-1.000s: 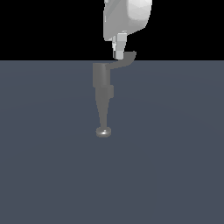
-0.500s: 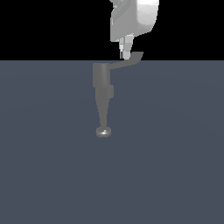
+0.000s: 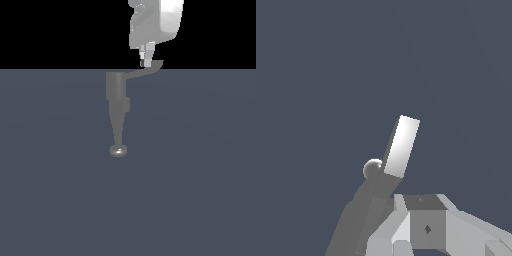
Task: Turn on the faucet by rotating a designated handle.
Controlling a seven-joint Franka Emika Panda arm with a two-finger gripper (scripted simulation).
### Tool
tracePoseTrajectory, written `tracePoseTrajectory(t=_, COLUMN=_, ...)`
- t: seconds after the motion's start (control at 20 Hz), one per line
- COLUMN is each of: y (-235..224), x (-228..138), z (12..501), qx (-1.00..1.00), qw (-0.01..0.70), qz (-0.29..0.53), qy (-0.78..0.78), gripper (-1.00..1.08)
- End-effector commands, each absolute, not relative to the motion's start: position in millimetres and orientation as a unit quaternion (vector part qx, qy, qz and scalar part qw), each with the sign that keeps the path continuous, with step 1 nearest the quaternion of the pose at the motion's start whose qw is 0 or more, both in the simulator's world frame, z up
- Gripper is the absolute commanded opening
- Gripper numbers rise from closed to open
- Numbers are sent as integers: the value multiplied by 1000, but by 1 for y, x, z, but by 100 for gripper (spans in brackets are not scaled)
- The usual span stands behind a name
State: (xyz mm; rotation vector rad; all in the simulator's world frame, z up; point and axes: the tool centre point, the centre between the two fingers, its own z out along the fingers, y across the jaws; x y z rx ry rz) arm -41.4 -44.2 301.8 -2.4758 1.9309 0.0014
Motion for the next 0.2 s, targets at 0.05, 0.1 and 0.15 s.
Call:
tracePoseTrajectory(t=0.05, y=-71, x=-33, z=300, qx=-777, qw=0, qz=0, qy=630, gripper=-100)
tracePoseTrajectory(t=0.1, y=-73, x=-31, z=300, qx=-776, qw=0, qz=0, qy=630, gripper=-100)
tracePoseTrajectory(t=0.15, y=-73, x=-31, z=300, qx=-776, qw=0, qz=0, qy=630, gripper=-100)
